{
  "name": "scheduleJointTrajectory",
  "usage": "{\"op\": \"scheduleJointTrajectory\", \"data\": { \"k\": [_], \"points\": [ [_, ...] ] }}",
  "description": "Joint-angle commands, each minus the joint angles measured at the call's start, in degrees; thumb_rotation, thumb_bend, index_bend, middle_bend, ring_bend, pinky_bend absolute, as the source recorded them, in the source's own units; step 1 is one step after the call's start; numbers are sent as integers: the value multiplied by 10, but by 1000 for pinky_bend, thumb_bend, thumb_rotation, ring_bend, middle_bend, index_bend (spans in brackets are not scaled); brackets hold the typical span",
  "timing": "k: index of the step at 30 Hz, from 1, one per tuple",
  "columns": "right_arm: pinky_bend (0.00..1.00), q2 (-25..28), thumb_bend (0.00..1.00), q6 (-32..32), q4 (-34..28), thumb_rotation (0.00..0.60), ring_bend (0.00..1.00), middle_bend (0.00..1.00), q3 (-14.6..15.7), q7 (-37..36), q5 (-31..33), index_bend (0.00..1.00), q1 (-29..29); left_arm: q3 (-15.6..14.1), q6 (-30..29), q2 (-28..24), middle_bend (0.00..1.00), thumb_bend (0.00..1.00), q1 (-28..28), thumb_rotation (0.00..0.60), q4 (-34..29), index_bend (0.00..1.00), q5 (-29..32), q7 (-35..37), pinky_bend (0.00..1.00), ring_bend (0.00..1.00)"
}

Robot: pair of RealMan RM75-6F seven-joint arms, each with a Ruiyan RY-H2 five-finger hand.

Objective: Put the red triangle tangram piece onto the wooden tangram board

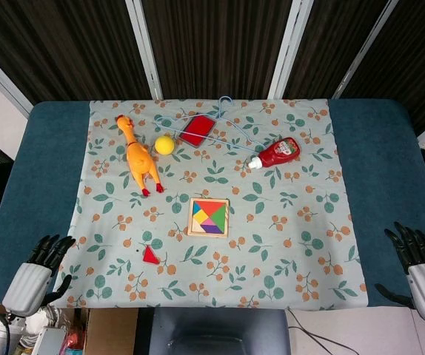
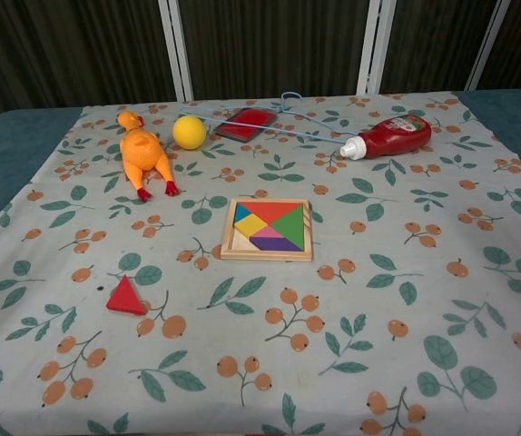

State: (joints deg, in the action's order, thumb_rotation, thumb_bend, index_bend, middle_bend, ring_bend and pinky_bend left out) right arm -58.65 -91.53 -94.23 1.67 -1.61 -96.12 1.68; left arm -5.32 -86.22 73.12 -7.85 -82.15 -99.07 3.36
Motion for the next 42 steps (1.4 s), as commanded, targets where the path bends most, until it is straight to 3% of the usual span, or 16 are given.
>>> {"op": "scheduleJointTrajectory", "data": {
  "k": [1, 7, 9, 10, 11, 12, 14, 16, 24, 32, 42],
  "points": [
    [0, 0, 202, 0, 0, 600, 0, 0, 0, 0, 1, 0, 1, -2, 7, 3, 90, 441, -3, 600, 1, 7, -2, -2, 67, 26],
    [0, 1, 202, -8, 3, 600, 0, 0, 0, -4, 2, 0, 5, -14, 33, 20, 77, 439, -16, 600, 7, 7, -16, 3, 79, 26],
    [0, 1, 202, -6, 3, 600, 0, 0, 0, -3, 3, 0, 4, -15, 35, 34, 132, 434, -22, 600, 9, 28, -27, 8, 148, 76],
    [0, 2, 202, -4, 3, 600, 0, 0, 0, -4, 4, 0, 4, -10, 20, 53, 224, 433, -27, 600, 20, 61, -43, 12, 272, 181],
    [0, 2, 202, -3, 2, 600, 0, 0, 0, -3, 6, 0, 4, -5, 8, 70, 388, 433, -32, 600, 36, 111, -59, 14, 470, 368],
    [0, 2, 202, -1, 2, 600, 0, 0, 0, -3, 7, 0, 3, -2, 2, 86, 503, 432, -37, 600, 52, 137, -71, 12, 594, 491],
    [0, 2, 202, 1, 1, 600, 0, 0, -1, -5, 8, 0, 3, 1, 16, 114, 841, 431, -55, 600, 70, 189, -82, 13, 897, 831],
    [0, 3, 202, 2, 1, 600, 0, 0, -2, -7, 10, 0, 2, 6, 53, 132, 977, 430, -77, 600, 64, 203, -71, 31, 995, 976],
    [0, 5, 202, 4, 2, 600, 0, 0, -3, -18, 11, 0, 0, 33, 191, 186, 1000, 431, -143, 600, 44, 288, 11, 78, 1000, 1000],
    [0, 6, 203, 4, 4, 600, 0, 0, -1, -22, 6, 0, -1, 60, 233, 234, 1000, 428, -168, 600, 68, 307, 59, 3, 1000, 1000],
    [0, 10, 202, 0, 5, 600, 0, 0, 0, -34, 4, 0, 0, 57, 260, 244, 1000, 430, -176, 600, 89, 304, 98, -58, 1000, 1000]
  ]
}}
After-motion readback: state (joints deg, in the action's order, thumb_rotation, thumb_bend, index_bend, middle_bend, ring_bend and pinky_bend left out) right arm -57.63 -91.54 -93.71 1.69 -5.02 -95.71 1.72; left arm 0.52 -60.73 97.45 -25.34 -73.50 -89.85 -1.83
